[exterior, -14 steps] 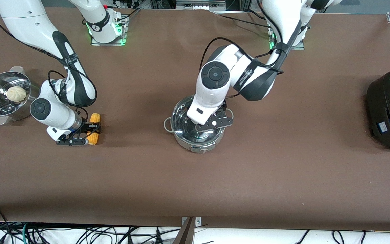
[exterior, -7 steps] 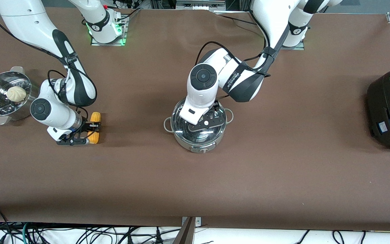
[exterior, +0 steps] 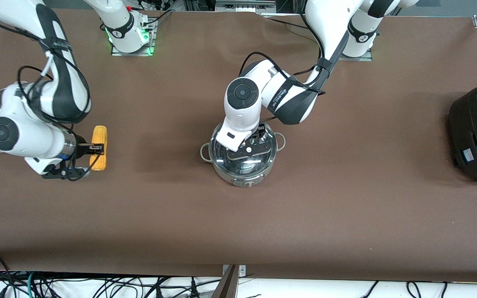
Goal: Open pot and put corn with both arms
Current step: 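Lift the corn with the right gripper while the left gripper grips the lid knob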
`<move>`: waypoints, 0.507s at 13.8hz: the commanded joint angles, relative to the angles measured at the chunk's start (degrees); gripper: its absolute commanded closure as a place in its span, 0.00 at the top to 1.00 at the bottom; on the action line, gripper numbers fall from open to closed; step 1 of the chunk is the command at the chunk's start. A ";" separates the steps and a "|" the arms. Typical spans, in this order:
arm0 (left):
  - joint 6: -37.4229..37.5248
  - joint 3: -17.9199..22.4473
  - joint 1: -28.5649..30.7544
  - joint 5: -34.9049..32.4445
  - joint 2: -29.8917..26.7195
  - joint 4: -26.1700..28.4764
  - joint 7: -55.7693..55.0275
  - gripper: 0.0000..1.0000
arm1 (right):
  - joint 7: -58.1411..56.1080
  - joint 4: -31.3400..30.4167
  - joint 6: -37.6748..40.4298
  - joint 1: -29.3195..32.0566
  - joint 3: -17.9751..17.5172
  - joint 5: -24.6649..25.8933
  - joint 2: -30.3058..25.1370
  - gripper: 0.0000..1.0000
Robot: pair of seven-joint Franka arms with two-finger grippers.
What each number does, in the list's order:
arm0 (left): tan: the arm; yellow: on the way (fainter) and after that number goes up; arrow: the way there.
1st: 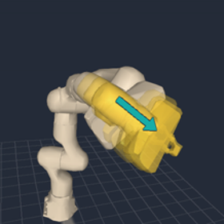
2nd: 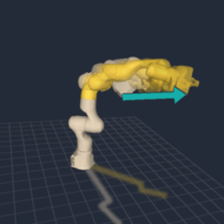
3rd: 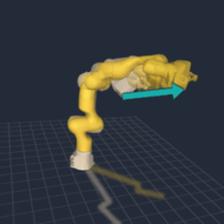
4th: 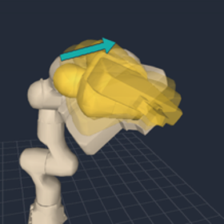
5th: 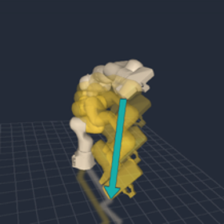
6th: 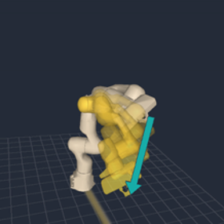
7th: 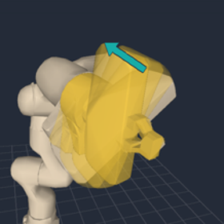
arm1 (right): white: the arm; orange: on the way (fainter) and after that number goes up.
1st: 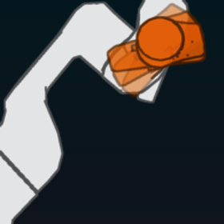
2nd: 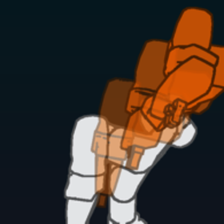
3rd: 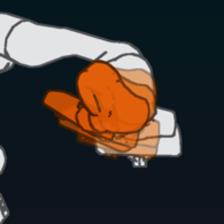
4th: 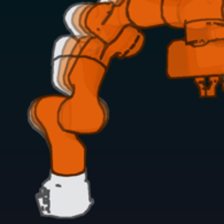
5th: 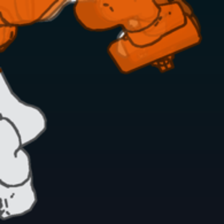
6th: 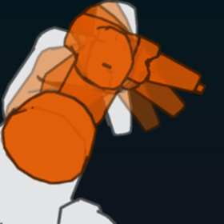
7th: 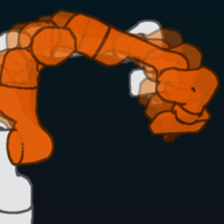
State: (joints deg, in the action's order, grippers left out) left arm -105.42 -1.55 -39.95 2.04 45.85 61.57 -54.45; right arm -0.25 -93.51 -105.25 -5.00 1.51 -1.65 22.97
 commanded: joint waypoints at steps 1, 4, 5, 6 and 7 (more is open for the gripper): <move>0.56 0.76 -0.74 -1.51 1.09 -2.07 -0.57 0.35 | -0.45 7.35 7.58 -0.01 -0.11 -0.54 1.02 0.00; 0.65 0.67 -0.74 -1.51 1.00 -1.80 -0.48 0.12 | -0.80 12.72 13.48 -0.01 -0.11 -0.54 1.02 0.00; 0.65 0.67 -0.74 -1.51 1.00 -1.80 -0.57 0.02 | -0.71 13.87 15.06 -0.10 -0.11 -0.63 1.02 0.00; 1.17 0.67 -0.74 -1.60 0.91 -1.80 -0.57 0.00 | -0.54 15.10 15.86 -0.27 -0.28 -0.72 1.02 0.00; 1.61 0.67 -0.74 -1.78 0.91 -1.80 -0.57 0.00 | -0.36 16.15 16.48 -1.06 -0.28 -0.72 1.02 0.00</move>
State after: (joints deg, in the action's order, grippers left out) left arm -105.37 -1.54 -39.97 2.03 45.88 61.49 -54.45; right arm -0.33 -81.30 -91.64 -5.27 1.47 -1.66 23.00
